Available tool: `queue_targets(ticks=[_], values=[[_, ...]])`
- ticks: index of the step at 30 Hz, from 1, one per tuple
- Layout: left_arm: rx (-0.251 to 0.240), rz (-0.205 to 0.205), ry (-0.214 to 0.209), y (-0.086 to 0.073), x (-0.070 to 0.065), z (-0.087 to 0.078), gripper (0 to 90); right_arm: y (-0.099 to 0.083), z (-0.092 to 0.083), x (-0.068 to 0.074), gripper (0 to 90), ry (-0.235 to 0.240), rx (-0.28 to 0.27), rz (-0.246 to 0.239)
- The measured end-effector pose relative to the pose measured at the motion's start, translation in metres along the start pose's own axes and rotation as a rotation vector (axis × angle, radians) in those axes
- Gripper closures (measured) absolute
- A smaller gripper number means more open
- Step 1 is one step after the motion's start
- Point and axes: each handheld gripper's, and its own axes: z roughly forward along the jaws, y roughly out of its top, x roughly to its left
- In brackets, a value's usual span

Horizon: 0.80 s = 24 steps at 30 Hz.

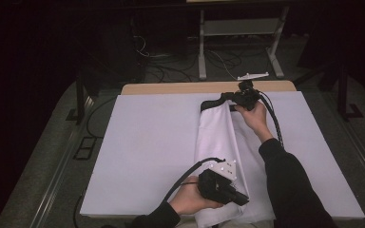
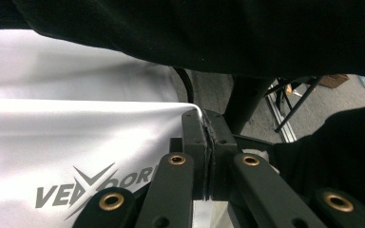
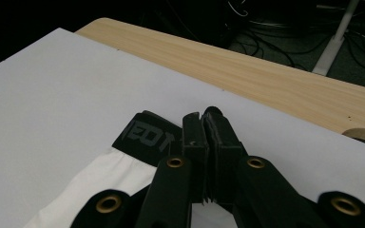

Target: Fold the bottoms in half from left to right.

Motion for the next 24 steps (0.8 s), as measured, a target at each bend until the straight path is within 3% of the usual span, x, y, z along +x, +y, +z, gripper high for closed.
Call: queue_targets(ticks=[8,24], values=[[0.016,-0.001,0.018,0.004,-0.001,0.013,87.1,-0.001,-0.006,-0.009,85.7,0.010,-0.007,0.011],[-0.007,-0.016,-0.011,0.011,0.003,0.044,87.1,-0.011,-0.019,-0.025,85.7,-0.002,-0.005,-0.007]])
